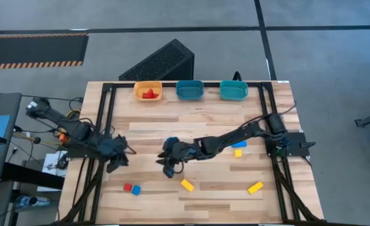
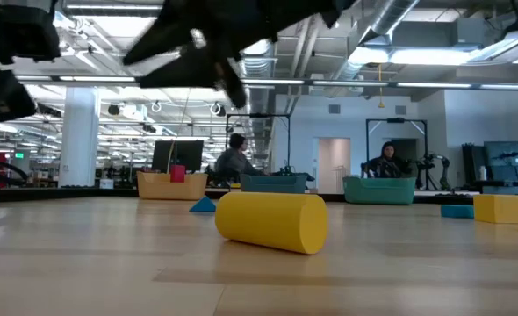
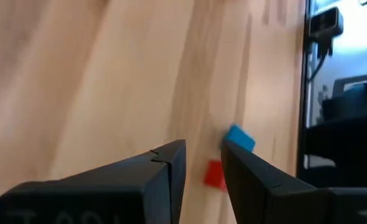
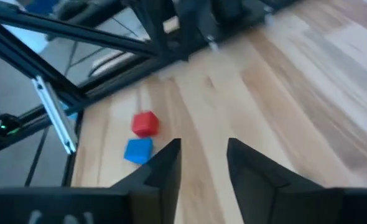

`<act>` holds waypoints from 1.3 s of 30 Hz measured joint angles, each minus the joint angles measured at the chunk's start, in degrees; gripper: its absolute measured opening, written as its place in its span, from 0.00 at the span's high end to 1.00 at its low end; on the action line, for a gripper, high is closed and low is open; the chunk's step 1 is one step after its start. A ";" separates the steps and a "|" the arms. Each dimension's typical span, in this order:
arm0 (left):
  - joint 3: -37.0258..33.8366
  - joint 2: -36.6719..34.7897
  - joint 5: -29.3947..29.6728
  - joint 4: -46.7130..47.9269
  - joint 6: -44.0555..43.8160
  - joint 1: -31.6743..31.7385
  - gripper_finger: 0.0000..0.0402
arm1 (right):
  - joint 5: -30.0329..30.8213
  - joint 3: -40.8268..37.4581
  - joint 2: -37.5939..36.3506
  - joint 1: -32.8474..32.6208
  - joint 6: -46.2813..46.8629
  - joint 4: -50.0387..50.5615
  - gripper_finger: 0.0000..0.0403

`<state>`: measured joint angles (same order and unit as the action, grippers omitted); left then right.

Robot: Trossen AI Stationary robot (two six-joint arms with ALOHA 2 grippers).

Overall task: Sort & place blocks by color
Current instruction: Put the red block into the yellow container

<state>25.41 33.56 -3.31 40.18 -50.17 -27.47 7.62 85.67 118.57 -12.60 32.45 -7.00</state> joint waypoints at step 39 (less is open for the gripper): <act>0.33 41.27 14.92 -24.81 1.20 -29.48 0.44 | 5.99 8.65 -1.33 -6.73 1.45 33.18 0.54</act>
<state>25.74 74.83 11.61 15.37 -48.97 -56.95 13.61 94.32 117.24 -19.33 33.89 26.18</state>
